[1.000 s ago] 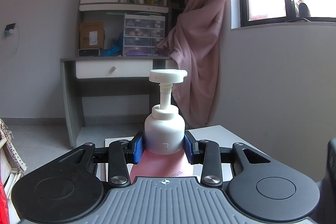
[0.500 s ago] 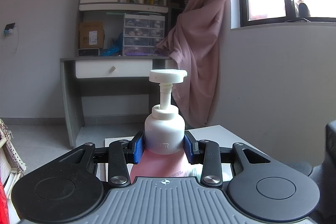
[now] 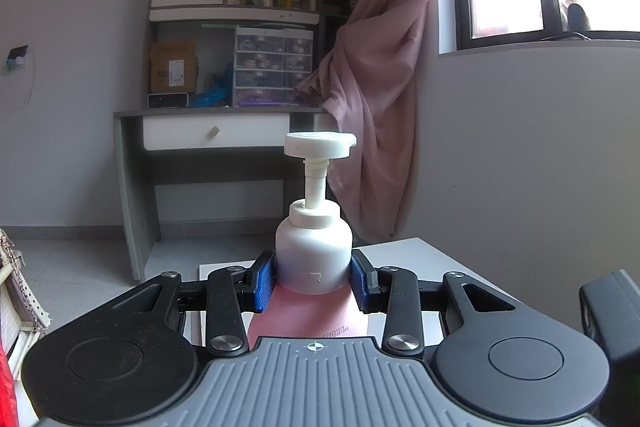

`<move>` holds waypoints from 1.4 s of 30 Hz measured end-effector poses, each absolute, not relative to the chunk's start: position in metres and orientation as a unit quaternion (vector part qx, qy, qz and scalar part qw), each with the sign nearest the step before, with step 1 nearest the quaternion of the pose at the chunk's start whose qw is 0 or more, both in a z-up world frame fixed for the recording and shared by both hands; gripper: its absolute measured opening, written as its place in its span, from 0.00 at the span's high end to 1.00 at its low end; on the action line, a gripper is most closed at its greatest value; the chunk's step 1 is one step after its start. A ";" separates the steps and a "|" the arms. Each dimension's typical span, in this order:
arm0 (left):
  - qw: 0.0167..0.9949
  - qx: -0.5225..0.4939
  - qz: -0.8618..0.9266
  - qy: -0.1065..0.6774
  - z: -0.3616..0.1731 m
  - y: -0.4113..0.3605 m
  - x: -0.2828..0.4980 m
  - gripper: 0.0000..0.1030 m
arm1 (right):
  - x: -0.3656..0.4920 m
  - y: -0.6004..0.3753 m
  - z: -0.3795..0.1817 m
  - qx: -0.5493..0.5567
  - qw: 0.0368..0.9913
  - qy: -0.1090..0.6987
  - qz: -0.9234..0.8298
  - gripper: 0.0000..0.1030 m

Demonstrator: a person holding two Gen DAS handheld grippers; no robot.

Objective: Clean container
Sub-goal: 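Wipe the pink bottle's body and shoulder with the right gripper's towel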

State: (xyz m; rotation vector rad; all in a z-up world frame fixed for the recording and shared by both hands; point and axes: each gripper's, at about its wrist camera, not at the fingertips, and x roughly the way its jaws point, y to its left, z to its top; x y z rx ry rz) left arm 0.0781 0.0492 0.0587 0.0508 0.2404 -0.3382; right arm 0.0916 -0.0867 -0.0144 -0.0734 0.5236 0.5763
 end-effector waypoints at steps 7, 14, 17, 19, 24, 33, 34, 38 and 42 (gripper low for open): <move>0.978 0.026 -0.168 0.119 0.058 0.050 0.078 0.62 | 0.085 -0.092 0.011 -0.040 0.933 0.222 0.280 0.73; 0.978 0.026 -0.167 0.119 0.058 0.049 0.078 0.62 | 0.082 -0.099 0.028 -0.030 0.941 0.190 0.278 0.73; 0.978 0.026 -0.167 0.119 0.059 0.051 0.079 0.62 | 0.086 -0.101 0.025 -0.020 0.941 0.195 0.276 0.73; 0.978 0.026 -0.167 0.119 0.058 0.052 0.079 0.62 | 0.090 -0.101 0.019 -0.021 0.940 0.207 0.272 0.73; 0.978 0.027 -0.168 0.119 0.058 0.053 0.079 0.62 | 0.101 -0.100 0.000 -0.023 0.933 0.246 0.263 0.73; 0.978 0.027 -0.168 0.119 0.059 0.053 0.079 0.62 | 0.102 -0.098 -0.016 -0.027 0.928 0.268 0.259 0.73; 0.978 0.028 -0.168 0.119 0.059 0.053 0.080 0.62 | 0.101 -0.098 -0.017 -0.028 0.928 0.268 0.258 0.73; 0.978 0.029 -0.168 0.119 0.059 0.053 0.080 0.62 | 0.096 -0.097 -0.015 -0.031 0.929 0.266 0.257 0.73; 0.978 0.029 -0.169 0.119 0.058 0.055 0.080 0.62 | 0.090 -0.096 -0.004 -0.035 0.932 0.249 0.261 0.73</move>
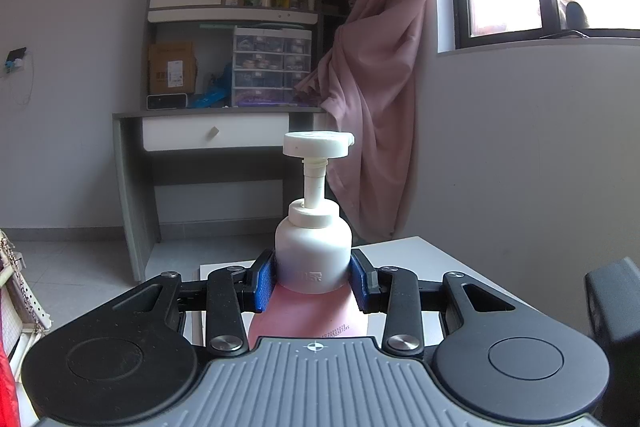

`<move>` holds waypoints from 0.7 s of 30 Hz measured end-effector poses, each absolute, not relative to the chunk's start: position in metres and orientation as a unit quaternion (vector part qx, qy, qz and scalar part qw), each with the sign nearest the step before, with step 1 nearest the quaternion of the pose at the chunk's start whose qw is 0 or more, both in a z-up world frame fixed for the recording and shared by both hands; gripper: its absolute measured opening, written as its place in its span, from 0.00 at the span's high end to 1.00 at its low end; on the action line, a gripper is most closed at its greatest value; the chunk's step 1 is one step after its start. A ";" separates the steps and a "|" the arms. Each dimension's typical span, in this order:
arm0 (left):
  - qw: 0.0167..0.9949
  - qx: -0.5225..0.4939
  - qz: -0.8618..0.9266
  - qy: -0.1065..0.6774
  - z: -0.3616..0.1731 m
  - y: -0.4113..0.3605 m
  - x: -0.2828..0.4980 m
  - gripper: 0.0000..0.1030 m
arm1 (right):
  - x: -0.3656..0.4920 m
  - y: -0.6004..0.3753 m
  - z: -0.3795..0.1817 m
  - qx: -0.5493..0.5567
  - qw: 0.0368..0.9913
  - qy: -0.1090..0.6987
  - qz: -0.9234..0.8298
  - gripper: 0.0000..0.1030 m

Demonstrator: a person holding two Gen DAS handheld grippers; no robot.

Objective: Clean container
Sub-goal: 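Wipe the pink bottle's body and shoulder with the right gripper's towel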

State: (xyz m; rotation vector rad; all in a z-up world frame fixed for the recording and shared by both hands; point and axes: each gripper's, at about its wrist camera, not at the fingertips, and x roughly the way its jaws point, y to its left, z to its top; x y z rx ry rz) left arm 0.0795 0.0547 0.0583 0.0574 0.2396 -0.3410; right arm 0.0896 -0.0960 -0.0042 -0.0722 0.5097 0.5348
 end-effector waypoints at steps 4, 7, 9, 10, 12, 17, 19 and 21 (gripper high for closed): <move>0.978 0.028 -0.170 0.119 0.059 0.054 0.079 0.62 | 0.077 -0.091 0.015 -0.042 0.939 0.214 0.266 0.73; 0.978 0.027 -0.170 0.120 0.059 0.055 0.079 0.62 | 0.066 -0.088 0.031 -0.041 0.946 0.180 0.266 0.73; 0.978 0.027 -0.170 0.119 0.059 0.055 0.078 0.63 | 0.060 -0.085 0.040 -0.042 0.950 0.163 0.261 0.73; 0.978 0.027 -0.170 0.119 0.059 0.055 0.078 0.63 | 0.058 -0.084 0.042 -0.046 0.951 0.159 0.260 0.73; 0.978 0.027 -0.170 0.120 0.059 0.055 0.077 0.63 | 0.058 -0.080 0.040 -0.053 0.951 0.161 0.260 0.73; 0.978 0.026 -0.170 0.119 0.058 0.054 0.077 0.63 | 0.063 -0.073 0.025 -0.066 0.946 0.190 0.255 0.73; 0.978 0.026 -0.170 0.119 0.058 0.054 0.077 0.62 | 0.066 -0.072 0.019 -0.067 0.943 0.202 0.254 0.73; 0.978 0.026 -0.170 0.119 0.058 0.055 0.077 0.62 | 0.069 -0.071 0.014 -0.070 0.941 0.213 0.254 0.73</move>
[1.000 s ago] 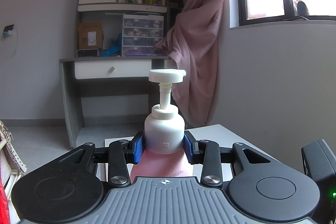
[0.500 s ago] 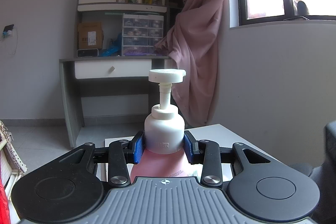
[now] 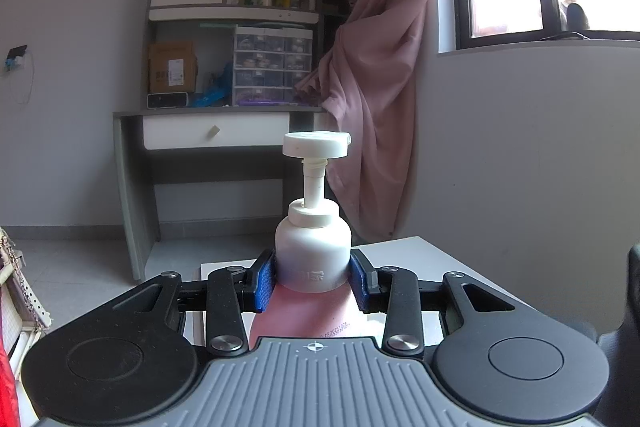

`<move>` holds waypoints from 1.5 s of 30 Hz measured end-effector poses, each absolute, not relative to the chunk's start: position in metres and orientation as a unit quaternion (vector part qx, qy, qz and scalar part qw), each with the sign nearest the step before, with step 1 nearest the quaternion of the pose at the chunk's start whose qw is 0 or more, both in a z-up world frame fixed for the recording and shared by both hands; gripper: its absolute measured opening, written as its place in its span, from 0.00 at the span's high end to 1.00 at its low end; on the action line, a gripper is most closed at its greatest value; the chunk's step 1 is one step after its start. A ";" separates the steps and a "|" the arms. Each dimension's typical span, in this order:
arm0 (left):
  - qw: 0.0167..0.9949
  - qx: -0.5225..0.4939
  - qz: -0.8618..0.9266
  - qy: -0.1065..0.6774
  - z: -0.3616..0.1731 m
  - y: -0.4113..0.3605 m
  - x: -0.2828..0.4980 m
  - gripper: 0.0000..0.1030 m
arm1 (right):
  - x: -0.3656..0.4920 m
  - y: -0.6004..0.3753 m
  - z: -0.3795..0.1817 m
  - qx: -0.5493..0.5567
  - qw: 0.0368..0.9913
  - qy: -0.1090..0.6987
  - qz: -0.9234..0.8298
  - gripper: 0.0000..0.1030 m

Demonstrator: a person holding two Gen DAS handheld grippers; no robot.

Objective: Clean container
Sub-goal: 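Wipe the pink bottle's body and shoulder with the right gripper's towel, then scrub the pink bottle's label with the towel in the right gripper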

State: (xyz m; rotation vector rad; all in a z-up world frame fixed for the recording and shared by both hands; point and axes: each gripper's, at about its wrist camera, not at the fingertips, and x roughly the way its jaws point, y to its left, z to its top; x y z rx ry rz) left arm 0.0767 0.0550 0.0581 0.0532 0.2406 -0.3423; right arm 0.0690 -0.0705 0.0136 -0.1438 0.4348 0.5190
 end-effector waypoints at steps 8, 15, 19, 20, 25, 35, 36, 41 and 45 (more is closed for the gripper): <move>0.978 0.028 -0.170 0.119 0.059 0.056 0.077 0.62 | 0.076 -0.062 -0.007 -0.080 0.929 0.256 0.256 0.73; 0.978 0.028 -0.170 0.120 0.058 0.055 0.077 0.62 | 0.065 -0.062 0.003 -0.077 0.932 0.237 0.263 0.73; 0.978 0.028 -0.171 0.120 0.058 0.055 0.077 0.62 | 0.055 -0.061 0.019 -0.081 0.937 0.203 0.271 0.73; 0.977 0.028 -0.171 0.121 0.058 0.055 0.077 0.62 | 0.052 -0.061 0.023 -0.083 0.939 0.195 0.272 0.73; 0.977 0.028 -0.172 0.121 0.057 0.055 0.076 0.63 | 0.044 -0.055 0.039 -0.090 0.941 0.167 0.281 0.73; 0.977 0.026 -0.173 0.122 0.057 0.060 0.078 0.62 | 0.051 -0.044 0.016 -0.101 0.931 0.200 0.288 0.73; 0.977 0.026 -0.173 0.122 0.057 0.060 0.078 0.62 | 0.052 -0.042 0.012 -0.102 0.930 0.207 0.288 0.73; 0.977 0.028 -0.173 0.121 0.056 0.062 0.079 0.62 | 0.059 -0.036 -0.005 -0.104 0.922 0.241 0.285 0.73; 0.977 0.029 -0.173 0.121 0.056 0.062 0.078 0.62 | 0.063 -0.035 -0.009 -0.103 0.919 0.249 0.287 0.73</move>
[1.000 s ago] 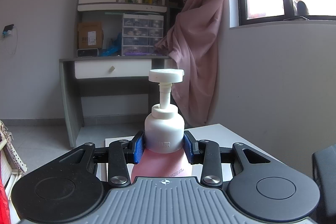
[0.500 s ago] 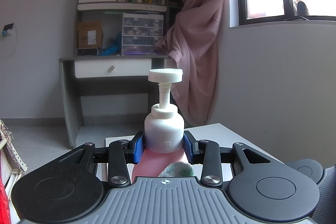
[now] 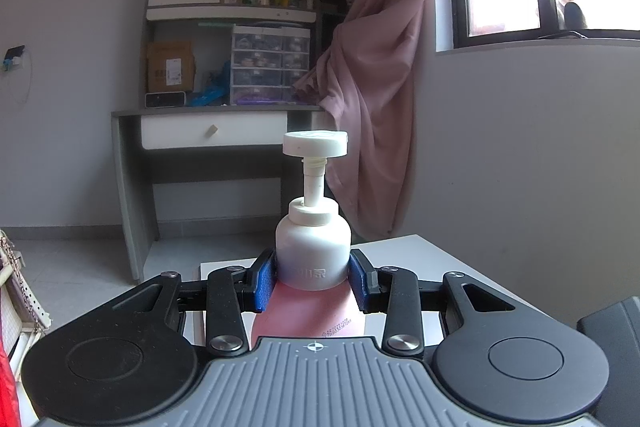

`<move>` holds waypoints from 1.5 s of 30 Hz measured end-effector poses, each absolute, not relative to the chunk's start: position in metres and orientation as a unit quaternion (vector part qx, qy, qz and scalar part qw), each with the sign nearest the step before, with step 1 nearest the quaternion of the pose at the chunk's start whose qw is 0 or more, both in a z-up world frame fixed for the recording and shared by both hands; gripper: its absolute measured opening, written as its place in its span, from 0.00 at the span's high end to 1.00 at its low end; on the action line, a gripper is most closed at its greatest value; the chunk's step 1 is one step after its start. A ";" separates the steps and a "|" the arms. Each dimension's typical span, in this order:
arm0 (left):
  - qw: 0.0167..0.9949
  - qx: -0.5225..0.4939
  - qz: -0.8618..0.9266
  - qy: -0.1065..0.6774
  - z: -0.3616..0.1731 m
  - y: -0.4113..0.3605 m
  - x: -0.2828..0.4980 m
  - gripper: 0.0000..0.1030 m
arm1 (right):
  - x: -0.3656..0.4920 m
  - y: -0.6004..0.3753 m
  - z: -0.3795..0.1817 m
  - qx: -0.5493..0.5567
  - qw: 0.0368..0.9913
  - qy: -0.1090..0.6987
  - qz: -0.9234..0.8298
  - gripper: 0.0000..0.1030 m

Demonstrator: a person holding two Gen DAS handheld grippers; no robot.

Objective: Clean container
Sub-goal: 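Scrub the pink bottle's label with the towel in the right gripper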

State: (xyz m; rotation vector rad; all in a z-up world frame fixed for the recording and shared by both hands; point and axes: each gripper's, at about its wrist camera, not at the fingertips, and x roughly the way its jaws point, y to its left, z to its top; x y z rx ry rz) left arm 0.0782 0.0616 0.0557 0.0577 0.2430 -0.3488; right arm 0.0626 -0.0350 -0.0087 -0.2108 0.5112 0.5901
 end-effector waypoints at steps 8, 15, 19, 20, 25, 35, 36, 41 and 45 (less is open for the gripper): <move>0.977 0.030 -0.175 0.122 0.056 0.062 0.079 0.62 | 0.064 -0.036 0.012 -0.100 0.925 0.212 0.300 0.73; 0.976 0.031 -0.177 0.122 0.056 0.064 0.078 0.63 | 0.056 -0.033 0.032 -0.104 0.929 0.174 0.308 0.74; 0.976 0.031 -0.177 0.123 0.057 0.065 0.078 0.63 | 0.056 -0.031 0.033 -0.111 0.930 0.169 0.307 0.74; 0.976 0.031 -0.177 0.123 0.057 0.065 0.078 0.63 | 0.056 -0.031 0.031 -0.111 0.930 0.169 0.307 0.74; 0.976 0.031 -0.177 0.123 0.056 0.069 0.079 0.62 | 0.058 -0.032 0.020 -0.108 0.926 0.186 0.310 0.74; 0.976 0.033 -0.177 0.122 0.056 0.060 0.078 0.62 | 0.067 -0.032 -0.004 -0.106 0.918 0.228 0.308 0.73; 0.976 0.034 -0.177 0.122 0.056 0.059 0.078 0.62 | 0.068 -0.032 -0.007 -0.105 0.917 0.232 0.308 0.73; 0.976 0.035 -0.177 0.122 0.057 0.058 0.078 0.62 | 0.072 -0.034 -0.015 -0.103 0.915 0.245 0.304 0.73; 0.976 0.035 -0.177 0.122 0.058 0.057 0.078 0.62 | 0.074 -0.035 -0.009 -0.101 0.916 0.244 0.303 0.73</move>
